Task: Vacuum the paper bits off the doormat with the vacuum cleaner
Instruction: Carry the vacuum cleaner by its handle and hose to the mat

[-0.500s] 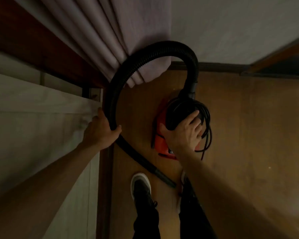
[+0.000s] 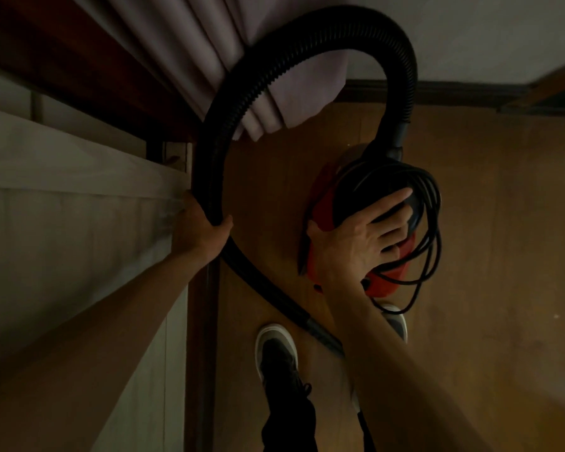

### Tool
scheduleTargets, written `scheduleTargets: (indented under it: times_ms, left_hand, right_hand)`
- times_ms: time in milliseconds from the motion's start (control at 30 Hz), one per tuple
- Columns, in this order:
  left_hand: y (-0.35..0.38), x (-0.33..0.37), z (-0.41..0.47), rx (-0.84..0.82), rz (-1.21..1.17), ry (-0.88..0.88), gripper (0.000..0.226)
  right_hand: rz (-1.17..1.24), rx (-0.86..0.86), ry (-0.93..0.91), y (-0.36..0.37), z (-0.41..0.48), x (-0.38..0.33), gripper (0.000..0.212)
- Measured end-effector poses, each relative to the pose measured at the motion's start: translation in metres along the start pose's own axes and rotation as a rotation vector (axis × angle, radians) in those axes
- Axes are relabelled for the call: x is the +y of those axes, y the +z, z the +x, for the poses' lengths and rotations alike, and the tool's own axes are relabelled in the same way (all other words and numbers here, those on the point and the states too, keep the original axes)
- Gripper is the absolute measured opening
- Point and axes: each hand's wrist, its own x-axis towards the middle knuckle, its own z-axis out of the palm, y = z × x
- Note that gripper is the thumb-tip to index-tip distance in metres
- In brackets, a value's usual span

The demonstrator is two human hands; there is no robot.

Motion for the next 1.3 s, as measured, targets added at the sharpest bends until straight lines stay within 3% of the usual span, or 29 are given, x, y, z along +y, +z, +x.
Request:
scheduleTargets:
  times_ms: [200, 567, 700, 900, 1300]
  left_hand:
    - [0.004, 0.002, -0.009, 0.073, -0.106, 0.072, 0.057]
    - [0.017, 0.000, -0.033, 0.038, -0.309, 0.131, 0.056]
    - [0.020, -0.002, -0.037, 0.051, -0.306, 0.130, 0.069]
    - [0.023, 0.009, -0.049, 0.073, -0.405, 0.135, 0.053]
    - [-0.006, 0.032, -0.093, 0.272, -0.628, 0.207, 0.062]
  right_hand:
    - [-0.046, 0.048, -0.052, -0.005, 0.004, 0.010, 0.119]
    - [0.232, -0.010, -0.228, -0.026, 0.023, 0.040, 0.105]
    - [0.377, -0.067, -0.242, -0.031, 0.023, 0.046, 0.100]
    - [0.575, -0.162, -0.211, -0.041, 0.026, 0.045, 0.090]
    - [0.532, -0.217, -0.329, -0.078, 0.021, 0.059, 0.079]
